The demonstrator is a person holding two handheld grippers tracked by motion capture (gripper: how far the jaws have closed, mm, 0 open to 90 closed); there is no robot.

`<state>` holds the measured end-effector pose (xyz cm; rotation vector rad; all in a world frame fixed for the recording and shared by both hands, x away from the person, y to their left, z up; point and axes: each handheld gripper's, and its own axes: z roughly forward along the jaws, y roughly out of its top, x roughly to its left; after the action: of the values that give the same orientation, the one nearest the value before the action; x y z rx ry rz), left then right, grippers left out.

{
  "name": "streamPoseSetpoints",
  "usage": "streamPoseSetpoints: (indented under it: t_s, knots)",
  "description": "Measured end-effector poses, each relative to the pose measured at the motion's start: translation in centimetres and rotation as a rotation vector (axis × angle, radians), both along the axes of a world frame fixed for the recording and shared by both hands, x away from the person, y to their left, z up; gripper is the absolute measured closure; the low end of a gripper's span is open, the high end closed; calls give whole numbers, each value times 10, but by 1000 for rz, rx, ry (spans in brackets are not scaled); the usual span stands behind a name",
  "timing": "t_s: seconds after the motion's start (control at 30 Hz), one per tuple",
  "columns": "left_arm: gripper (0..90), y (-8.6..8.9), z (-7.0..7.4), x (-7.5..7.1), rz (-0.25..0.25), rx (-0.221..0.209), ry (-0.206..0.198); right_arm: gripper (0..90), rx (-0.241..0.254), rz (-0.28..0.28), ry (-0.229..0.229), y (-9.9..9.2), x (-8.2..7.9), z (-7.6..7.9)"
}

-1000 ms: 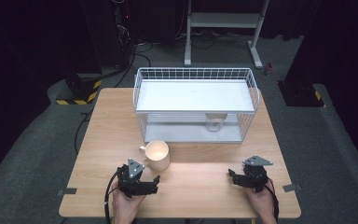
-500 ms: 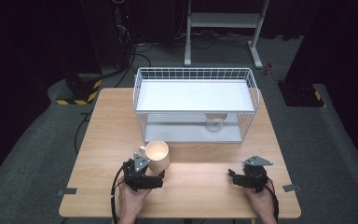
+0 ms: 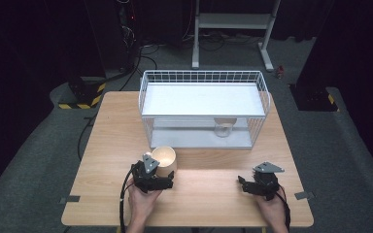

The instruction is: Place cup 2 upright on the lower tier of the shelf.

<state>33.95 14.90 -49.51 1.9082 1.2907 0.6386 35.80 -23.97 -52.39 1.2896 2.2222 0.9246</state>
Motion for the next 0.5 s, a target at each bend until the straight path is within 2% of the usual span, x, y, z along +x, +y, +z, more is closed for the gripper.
streamPoseSetpoints:
  t_s: [0.5]
  knots:
    - [24,-4,-4,11,30,-29,-17,227,0,0,0,0,0,0]
